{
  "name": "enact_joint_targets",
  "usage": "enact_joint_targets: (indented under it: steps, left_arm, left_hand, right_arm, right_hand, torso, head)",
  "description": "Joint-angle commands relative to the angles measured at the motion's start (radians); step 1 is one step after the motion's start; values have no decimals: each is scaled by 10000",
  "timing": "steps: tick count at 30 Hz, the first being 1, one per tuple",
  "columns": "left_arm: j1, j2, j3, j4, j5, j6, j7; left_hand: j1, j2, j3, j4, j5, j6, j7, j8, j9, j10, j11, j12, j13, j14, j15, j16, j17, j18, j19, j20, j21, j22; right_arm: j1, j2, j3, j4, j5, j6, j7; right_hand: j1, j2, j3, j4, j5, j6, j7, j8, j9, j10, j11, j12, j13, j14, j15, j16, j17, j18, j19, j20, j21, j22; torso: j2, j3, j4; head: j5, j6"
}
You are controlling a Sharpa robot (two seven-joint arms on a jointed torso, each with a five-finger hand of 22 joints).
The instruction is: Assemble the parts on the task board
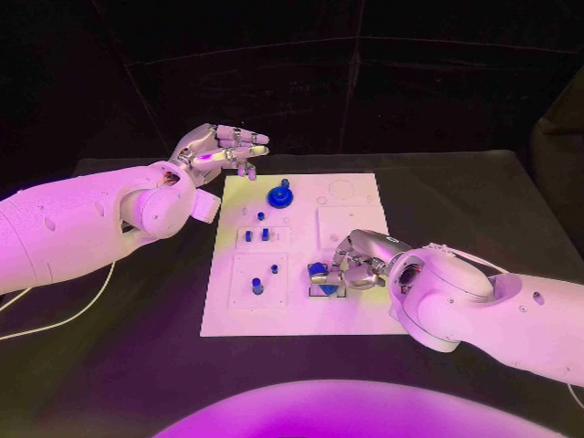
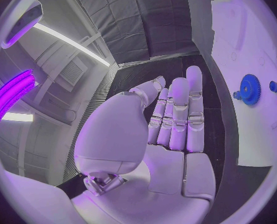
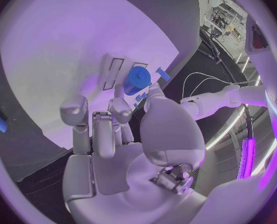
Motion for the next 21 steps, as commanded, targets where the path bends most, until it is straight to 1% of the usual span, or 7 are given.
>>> enact_joint_targets:
  steps: [1,4,10,13,15,19,21]
  left_arm:
    - [15,-1,8,15,28,114,14]
    - [15,-1,8,10,28,116,11]
    - [15,17,8,-1,28,126,6]
    - [15,16,8,-8,28,126,3]
    - [15,13,8,-9,28,125,2]
    - [15,14,8,-10,28,127,0]
    - [15,15,8,-10,28,129,-2]
  left_hand:
    - [-71,17,-50,-22,15,-57,25,49,-14,-74,16,66,-18,-68,-17,0,-10,58,-50,13,-38,-10]
    - [-71,17,-50,-22,15,-57,25,49,-14,-74,16,66,-18,-68,-17,0,-10,58,-50,13,-38,-10]
    - [-71,17,-50,-22,15,-57,25,49,-14,-74,16,66,-18,-68,-17,0,-10,58,-50,13,-38,-10]
    - [-71,17,-50,-22,15,-57,25,49,-14,-74,16,66,-18,-68,-17,0,-10,58,-50,13,-38,-10]
    - [-79,21,-53,-22,15,-67,27,57,-14,-85,18,76,-19,-71,-15,4,-18,59,-51,15,-41,-13]
    - [-79,21,-53,-22,15,-67,27,57,-14,-85,18,76,-19,-71,-15,4,-18,59,-51,15,-41,-13]
    - [-79,21,-53,-22,15,-67,27,57,-14,-85,18,76,-19,-71,-15,4,-18,59,-51,15,-41,-13]
  right_arm:
    - [14,-58,4,146,113,292,399]
    - [13,-80,4,248,261,389,491]
    - [13,-38,4,309,365,380,614]
    - [13,-41,3,291,380,402,616]
    - [13,-50,3,247,376,433,606]
    - [14,-64,3,157,320,509,566]
    - [14,-69,3,102,279,567,533]
  right_hand:
    - [58,171,53,-9,118,166,-22,35,31,137,1,123,114,816,-22,51,1282,-96,119,-10,93,128]
    - [48,234,30,-3,157,202,-34,36,39,161,-11,152,146,823,-32,66,1315,-102,139,-19,110,163]
    - [37,361,-49,-11,357,223,-44,-8,43,177,-23,139,158,822,-47,66,1314,-104,143,-38,117,172]
    - [51,387,-70,-16,420,224,-44,-24,43,177,-23,130,158,823,-48,68,1320,-104,142,-41,117,171]
    - [124,445,-101,-31,575,231,-43,-52,44,180,-24,118,164,822,-49,67,1320,-105,142,-45,118,175]
    - [477,587,-100,-129,864,260,-49,-99,54,187,-27,99,180,823,-54,70,1332,-105,138,-50,119,180]
    - [1023,732,30,-373,1041,279,-56,-125,63,193,-37,94,198,825,-65,73,1344,-107,147,-57,128,204]
  torso:
    - [2,2,-4]
    - [3,5,-15]
    - [-6,-3,16]
    - [-2,-5,16]
    - [-1,-8,12]
    - [0,-10,0]
    - [3,-9,0]
  head:
    - [14,-7]
    - [18,-11]
    - [-8,-10]
    - [-6,-7]
    - [-1,-9]
    - [8,-6]
    - [11,-8]
